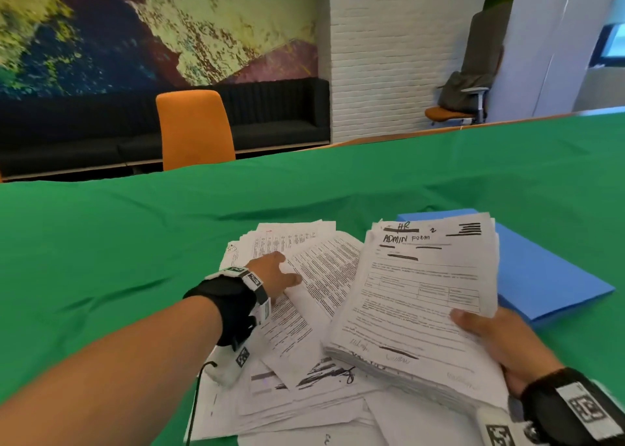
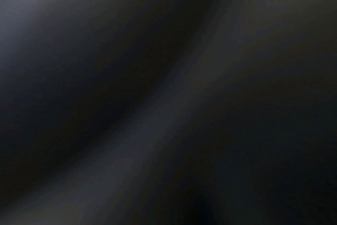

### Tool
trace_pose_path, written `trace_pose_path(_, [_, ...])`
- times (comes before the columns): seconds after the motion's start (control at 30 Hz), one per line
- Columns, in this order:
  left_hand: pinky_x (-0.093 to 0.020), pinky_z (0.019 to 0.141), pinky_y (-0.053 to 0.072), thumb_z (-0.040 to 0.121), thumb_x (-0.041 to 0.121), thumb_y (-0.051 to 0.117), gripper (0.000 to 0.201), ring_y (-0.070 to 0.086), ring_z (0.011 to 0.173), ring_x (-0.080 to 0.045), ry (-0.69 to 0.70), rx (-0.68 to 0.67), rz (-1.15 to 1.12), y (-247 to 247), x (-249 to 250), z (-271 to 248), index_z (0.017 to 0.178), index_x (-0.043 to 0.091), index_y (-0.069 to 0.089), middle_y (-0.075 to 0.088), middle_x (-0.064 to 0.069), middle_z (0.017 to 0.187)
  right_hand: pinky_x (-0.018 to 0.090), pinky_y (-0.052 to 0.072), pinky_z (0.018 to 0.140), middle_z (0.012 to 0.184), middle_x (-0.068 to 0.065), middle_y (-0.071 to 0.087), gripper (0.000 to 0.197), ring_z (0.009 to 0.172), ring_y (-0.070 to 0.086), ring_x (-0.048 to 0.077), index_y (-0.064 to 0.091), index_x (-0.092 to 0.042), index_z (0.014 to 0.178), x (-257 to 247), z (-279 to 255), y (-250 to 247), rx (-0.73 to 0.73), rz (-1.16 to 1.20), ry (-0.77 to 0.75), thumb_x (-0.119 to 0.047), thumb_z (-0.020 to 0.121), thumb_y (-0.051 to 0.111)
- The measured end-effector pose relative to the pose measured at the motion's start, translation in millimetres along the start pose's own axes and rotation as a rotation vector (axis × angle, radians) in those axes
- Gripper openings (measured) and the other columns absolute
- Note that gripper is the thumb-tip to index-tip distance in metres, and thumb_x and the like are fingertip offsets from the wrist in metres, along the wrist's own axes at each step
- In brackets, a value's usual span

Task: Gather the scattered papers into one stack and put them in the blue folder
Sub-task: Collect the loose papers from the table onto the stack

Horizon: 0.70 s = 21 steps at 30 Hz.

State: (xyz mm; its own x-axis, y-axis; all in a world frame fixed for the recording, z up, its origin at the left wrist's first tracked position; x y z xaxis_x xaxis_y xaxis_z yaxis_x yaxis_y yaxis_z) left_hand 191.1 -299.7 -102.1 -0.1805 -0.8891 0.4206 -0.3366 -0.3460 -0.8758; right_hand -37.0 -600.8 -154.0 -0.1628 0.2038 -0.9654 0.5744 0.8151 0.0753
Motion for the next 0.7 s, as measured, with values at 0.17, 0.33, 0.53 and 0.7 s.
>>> trace_pose_path(0.17, [-0.047,0.075,0.062,0.081,0.02,0.081,0.082,0.068,0.084,-0.03,0.016,-0.005,-0.496,14,26,6,0.147,0.024,0.034,0.064,-0.016,0.121,0.043,0.061,0.075,0.104,0.012,0.081,0.023,0.088,0.078,0.034,0.07,-0.008,0.115,0,1,2,-0.018,-0.025,0.005,-0.001,0.094,0.064])
trace_pose_path(0.33, [-0.045,0.077,0.061,0.082,-0.01,0.067,0.102,0.065,0.098,-0.034,0.187,-0.031,-0.394,28,53,-10,0.157,0.032,0.012,0.044,-0.011,0.147,0.037,0.063,0.066,0.102,0.009,0.081,0.024,0.085,0.079,0.029,0.069,-0.01,0.116,-3,-2,2,-0.029,-0.008,-0.003,-0.001,0.094,0.064])
trace_pose_path(0.53, [-0.035,0.064,0.052,0.086,-0.001,0.047,0.084,0.063,0.076,-0.032,0.122,0.228,-0.021,-52,0,18,0.156,0.033,0.015,0.064,-0.021,0.117,0.048,0.063,0.083,0.112,0.009,0.079,0.034,0.097,0.077,0.034,0.07,-0.016,0.12,-30,-9,-31,0.026,0.088,-0.093,-0.006,0.088,0.068])
trace_pose_path(0.7, [-0.035,0.065,0.053,0.093,0.001,0.057,0.098,0.063,0.077,-0.029,-0.042,0.348,-0.027,-103,-65,10,0.157,0.039,-0.006,0.064,-0.01,0.106,0.048,0.063,0.081,0.116,0.008,0.078,0.055,0.099,0.076,0.036,0.069,-0.019,0.121,-42,-11,-52,0.095,0.083,-0.132,-0.021,0.066,0.077])
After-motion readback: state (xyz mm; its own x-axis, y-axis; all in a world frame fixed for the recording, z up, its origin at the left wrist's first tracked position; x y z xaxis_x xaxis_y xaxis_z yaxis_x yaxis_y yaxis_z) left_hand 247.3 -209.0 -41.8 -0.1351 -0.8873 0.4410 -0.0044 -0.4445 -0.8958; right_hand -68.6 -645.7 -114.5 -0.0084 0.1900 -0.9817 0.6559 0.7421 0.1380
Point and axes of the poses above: each hand's wrist, its own z-axis towards the middle knuckle, its own y-axis out of the palm, x = y × z, the point moved 5 cm from there along z, towards the middle knuckle
